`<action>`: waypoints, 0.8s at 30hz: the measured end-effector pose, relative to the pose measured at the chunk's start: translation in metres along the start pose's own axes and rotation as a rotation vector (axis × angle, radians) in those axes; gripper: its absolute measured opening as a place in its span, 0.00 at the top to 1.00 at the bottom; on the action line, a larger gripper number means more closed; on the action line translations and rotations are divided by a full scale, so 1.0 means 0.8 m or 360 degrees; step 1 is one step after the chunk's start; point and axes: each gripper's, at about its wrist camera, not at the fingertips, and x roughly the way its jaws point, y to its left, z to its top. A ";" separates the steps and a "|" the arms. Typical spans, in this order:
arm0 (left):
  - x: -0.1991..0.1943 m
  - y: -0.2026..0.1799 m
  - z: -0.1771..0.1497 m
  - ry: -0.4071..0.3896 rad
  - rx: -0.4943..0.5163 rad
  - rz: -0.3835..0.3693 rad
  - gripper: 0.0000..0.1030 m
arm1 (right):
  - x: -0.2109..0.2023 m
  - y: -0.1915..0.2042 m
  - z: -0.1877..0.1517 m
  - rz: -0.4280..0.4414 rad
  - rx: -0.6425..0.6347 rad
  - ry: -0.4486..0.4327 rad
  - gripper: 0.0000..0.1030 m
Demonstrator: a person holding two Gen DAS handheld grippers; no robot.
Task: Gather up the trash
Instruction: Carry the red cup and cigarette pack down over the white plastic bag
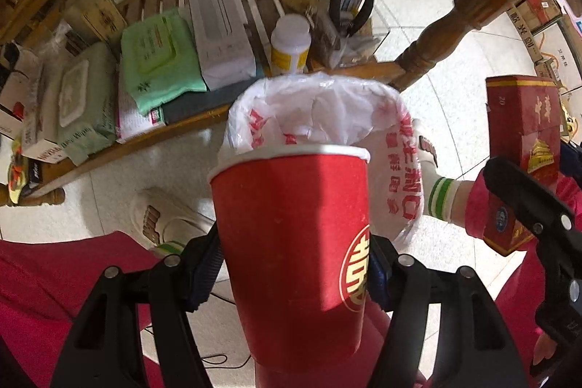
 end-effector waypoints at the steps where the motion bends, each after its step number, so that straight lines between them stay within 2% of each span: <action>1: 0.006 0.001 0.001 0.0019 -0.0004 -0.0001 0.38 | 0.007 0.000 0.002 0.0003 0.0005 0.0013 0.41; 12: 0.058 0.010 0.014 0.0182 -0.0072 -0.0062 0.38 | 0.064 -0.008 0.007 0.0029 0.0028 0.0166 0.41; 24: 0.116 0.013 0.021 0.0361 -0.0091 -0.0050 0.38 | 0.115 -0.022 0.013 0.0058 0.0087 0.0304 0.41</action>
